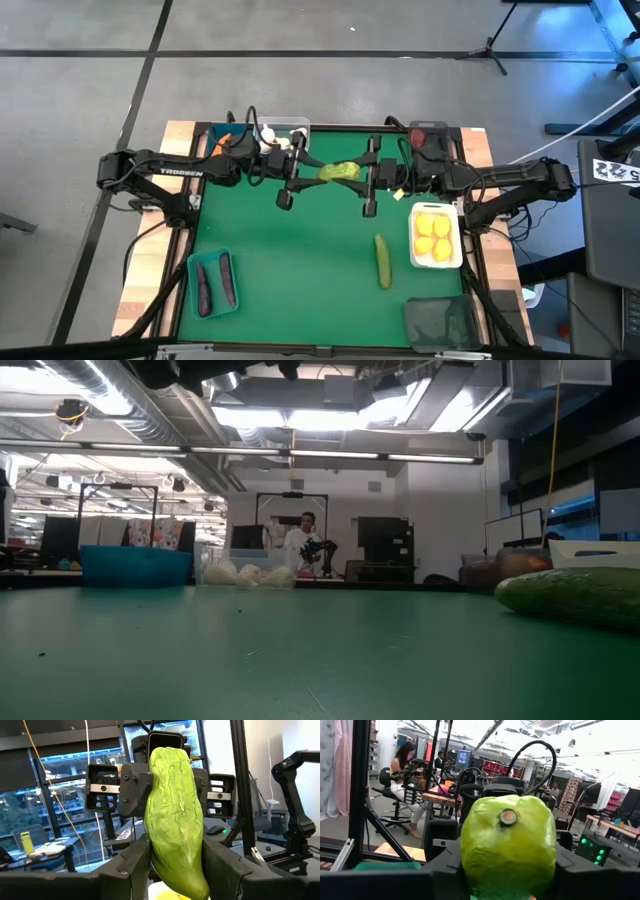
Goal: Sort produce into baskets
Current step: Put the green cucumber into the bottom black bin
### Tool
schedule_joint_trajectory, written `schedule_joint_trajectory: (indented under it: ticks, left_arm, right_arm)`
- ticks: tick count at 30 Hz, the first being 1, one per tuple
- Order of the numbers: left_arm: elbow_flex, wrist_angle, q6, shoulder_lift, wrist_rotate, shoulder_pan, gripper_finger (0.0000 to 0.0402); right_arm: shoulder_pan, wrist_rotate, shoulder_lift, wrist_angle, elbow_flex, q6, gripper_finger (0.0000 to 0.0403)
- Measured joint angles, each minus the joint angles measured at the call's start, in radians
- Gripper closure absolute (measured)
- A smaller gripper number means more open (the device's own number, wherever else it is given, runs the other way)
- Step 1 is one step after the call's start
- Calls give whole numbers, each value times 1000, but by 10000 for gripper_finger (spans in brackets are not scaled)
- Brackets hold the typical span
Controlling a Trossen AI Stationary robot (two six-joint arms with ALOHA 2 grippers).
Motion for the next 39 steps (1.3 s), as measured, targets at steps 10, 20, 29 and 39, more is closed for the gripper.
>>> schedule_joint_trajectory:
  ticks: [10,20,29,39]
  left_arm:
    - [1,-129,38,1,2,-20,208]
    - [0,-445,49,-22,-56,-23,159]
    - [0,-645,-20,-22,-55,-32,164]
    - [0,-675,-41,-22,-55,-32,163]
  right_arm:
    - [36,53,-37,4,1,1,257]
    - [168,258,-163,-236,1,43,254]
    - [414,351,-245,-821,0,611,258]
    - [681,182,-213,-1125,0,1278,259]
